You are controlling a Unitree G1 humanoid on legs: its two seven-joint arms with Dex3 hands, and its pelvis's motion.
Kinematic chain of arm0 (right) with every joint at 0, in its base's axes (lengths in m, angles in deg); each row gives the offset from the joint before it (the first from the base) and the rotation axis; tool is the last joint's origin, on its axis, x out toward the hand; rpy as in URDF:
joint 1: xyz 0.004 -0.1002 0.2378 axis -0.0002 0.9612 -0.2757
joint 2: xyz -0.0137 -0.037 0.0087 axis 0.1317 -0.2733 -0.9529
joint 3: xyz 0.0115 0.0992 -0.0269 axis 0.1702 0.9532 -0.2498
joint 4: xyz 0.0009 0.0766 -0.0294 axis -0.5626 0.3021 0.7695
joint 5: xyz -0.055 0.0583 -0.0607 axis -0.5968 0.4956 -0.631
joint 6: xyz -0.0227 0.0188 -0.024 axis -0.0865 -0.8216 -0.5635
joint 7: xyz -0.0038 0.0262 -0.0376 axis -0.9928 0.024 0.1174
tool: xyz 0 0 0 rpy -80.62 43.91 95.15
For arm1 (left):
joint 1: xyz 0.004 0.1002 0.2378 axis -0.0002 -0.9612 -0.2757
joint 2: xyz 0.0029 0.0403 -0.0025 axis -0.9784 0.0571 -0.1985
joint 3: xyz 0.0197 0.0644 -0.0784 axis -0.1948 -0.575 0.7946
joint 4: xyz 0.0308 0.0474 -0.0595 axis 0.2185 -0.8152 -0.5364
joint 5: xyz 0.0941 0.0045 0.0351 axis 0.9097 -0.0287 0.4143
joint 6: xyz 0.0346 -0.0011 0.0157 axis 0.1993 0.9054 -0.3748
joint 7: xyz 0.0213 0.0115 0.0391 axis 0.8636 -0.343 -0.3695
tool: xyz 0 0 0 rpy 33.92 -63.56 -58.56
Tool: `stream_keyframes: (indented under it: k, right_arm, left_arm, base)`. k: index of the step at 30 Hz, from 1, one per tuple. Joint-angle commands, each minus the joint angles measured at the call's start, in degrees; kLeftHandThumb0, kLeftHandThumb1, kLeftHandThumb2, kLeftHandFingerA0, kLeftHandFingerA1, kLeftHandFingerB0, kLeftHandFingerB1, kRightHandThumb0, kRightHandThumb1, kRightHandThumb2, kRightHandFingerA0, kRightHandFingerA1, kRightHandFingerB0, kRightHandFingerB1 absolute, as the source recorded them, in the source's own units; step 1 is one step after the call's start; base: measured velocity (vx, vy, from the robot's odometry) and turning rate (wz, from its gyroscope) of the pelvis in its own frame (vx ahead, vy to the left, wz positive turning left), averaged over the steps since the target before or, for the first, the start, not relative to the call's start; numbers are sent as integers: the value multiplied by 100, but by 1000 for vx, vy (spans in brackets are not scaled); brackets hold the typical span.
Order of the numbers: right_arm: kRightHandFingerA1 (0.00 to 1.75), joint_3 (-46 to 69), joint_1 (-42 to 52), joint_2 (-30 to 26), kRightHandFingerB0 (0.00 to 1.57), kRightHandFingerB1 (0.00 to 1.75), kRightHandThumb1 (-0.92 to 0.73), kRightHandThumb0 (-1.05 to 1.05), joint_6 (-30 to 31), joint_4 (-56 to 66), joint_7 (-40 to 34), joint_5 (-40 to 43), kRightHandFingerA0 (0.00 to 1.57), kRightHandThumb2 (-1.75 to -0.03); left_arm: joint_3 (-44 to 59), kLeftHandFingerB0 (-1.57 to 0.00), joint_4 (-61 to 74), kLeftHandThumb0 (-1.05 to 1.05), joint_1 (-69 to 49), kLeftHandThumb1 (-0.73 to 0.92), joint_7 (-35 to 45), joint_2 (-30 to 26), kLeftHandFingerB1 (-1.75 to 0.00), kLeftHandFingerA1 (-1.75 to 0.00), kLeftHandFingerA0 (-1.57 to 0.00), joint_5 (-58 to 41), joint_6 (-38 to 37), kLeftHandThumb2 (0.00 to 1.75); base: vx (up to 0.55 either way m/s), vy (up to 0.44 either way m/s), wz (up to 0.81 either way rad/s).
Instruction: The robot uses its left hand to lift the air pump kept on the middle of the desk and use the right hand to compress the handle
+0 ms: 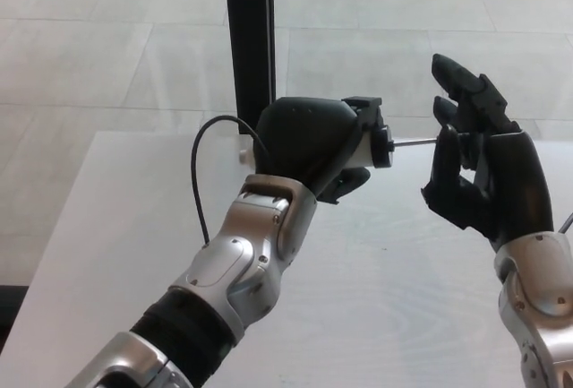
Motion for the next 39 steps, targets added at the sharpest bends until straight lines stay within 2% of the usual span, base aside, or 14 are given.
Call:
stream_keyframes:
  k: [1, 3, 7, 8, 9, 13, 15, 19, 22, 26, 28, 30, 31, 39]
  right_arm:
    - [48, -46, -88, -61, 7, 45, -75, -89, -442, -58, -31, -160, 3, -120]
    - [39, -68, -111, -72, 12, 33, -92, -98, -443, -82, -77, -241, 5, -78]
    - [41, -186, -173, -74, 15, 37, -92, -99, -514, -94, -346, -600, 8, -81]
    - [52, -223, -182, -93, 0, 49, -45, -37, -580, -105, -422, -715, 1, -110]
    - [40, -256, -188, -119, 21, 37, -91, -94, -649, -114, -501, -830, 9, -79]
    - [43, -354, -185, -197, 27, 50, -83, -91, -855, -133, -669, -1101, 5, -121]
    - [41, -380, -192, -236, 30, 50, -85, -96, -930, -126, -711, -1174, 6, -122]
    - [40, -451, -233, -225, 23, 36, -92, -97, -967, -71, -842, -1331, 12, -79]
    - [41, -519, -259, -187, 33, 37, -92, -96, -1047, -48, -939, -1444, 17, -78]
    - [43, -679, -282, -180, 21, 33, -92, -95, -1086, 14, -920, -1574, 21, -77]
    - [44, -707, -303, -109, 18, 33, -92, -93, -1246, -18, -981, -1527, 20, -77]
    - [45, -715, -325, -8, 18, 32, -92, -97, -1273, -16, -1012, -1469, 19, -77]
    - [44, -709, -328, 74, 18, 31, -92, -96, -1255, 15, -1001, -1396, 18, -76]
    - [47, -600, -392, 500, 23, 38, -92, -88, -1255, 247, -1025, -1127, 15, -76]
  left_arm:
    - [-270, -68, -129, -35, 238, 59, 380, -21, -125, -164, -84, 250, 356, 61]
    - [-254, -67, -56, -37, 223, 61, 372, 22, -130, -167, -84, 194, 454, 61]
    - [-136, -67, -34, -33, 185, 64, 136, 89, -99, -162, -81, 30, 325, 59]
    - [-98, -67, -12, -36, 180, 66, 160, 120, -85, -161, -76, -12, 355, 63]
    - [-90, -66, 3, -36, 204, 67, 245, 138, -97, -163, -76, 2, 418, 62]
    - [-91, -56, -94, -37, 279, 68, 244, 207, -142, -171, -77, 67, 550, 60]
    - [-209, -72, -188, -42, 425, 47, 464, 232, -110, -136, -110, 234, 838, 88]
    - [188, -51, 43, -33, 221, 69, 336, 412, -78, -165, -77, -267, 723, 62]
    - [277, -51, 138, -35, 154, 75, 337, 462, -131, -165, -68, -291, 693, 62]
    - [581, -68, 412, -41, -108, 52, 313, 665, -104, -127, -94, -624, 665, 90]
    - [490, -58, 314, -27, -25, 72, 454, 651, -134, -164, -67, -514, 742, 61]
    - [355, -75, 213, -38, 74, 55, 429, 656, -111, -130, -100, -332, 864, 91]
    - [309, -60, 238, -24, 90, 72, 427, 628, -142, -169, -77, -315, 801, 61]
    - [747, -64, 397, -27, -64, 73, 149, 893, -118, -154, -71, -1170, 267, 66]
  base:
    - [0, 0, 0]
    - [0, 0, 0]
    - [0, 0, 0]
    - [0, 0, 0]
    - [0, 0, 0]
    - [0, 0, 0]
    - [0, 0, 0]
    - [0, 0, 0]
    - [0, 0, 0]
    - [0, 0, 0]
    - [0, 0, 0]
    - [0, 0, 0]
    - [0, 0, 0]
    - [0, 0, 0]
